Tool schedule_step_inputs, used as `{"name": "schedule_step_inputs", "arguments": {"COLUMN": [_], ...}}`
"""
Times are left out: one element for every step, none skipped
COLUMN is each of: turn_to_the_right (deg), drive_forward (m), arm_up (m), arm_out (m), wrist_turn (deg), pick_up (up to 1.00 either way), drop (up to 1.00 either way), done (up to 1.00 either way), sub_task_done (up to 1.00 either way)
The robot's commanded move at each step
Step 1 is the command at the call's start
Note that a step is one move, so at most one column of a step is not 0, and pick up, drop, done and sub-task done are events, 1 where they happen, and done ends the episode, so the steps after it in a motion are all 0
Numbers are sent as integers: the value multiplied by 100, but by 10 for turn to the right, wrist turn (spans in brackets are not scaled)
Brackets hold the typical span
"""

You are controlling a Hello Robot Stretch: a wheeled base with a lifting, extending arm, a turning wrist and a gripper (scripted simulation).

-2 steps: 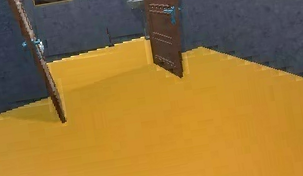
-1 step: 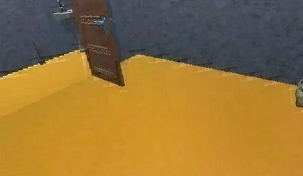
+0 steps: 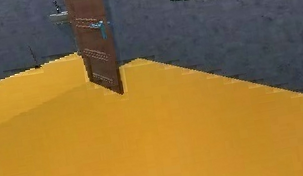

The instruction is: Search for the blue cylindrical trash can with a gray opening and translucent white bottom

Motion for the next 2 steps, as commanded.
{"name": "schedule_step_inputs", "arguments": {"turn_to_the_right": [150,0], "drive_forward": [0,50], "arm_up": [0,0], "arm_out": [0,0], "wrist_turn": [0,0], "pick_up": [0,0], "drop": [0,0], "done": [0,0], "sub_task_done": [0,0]}}
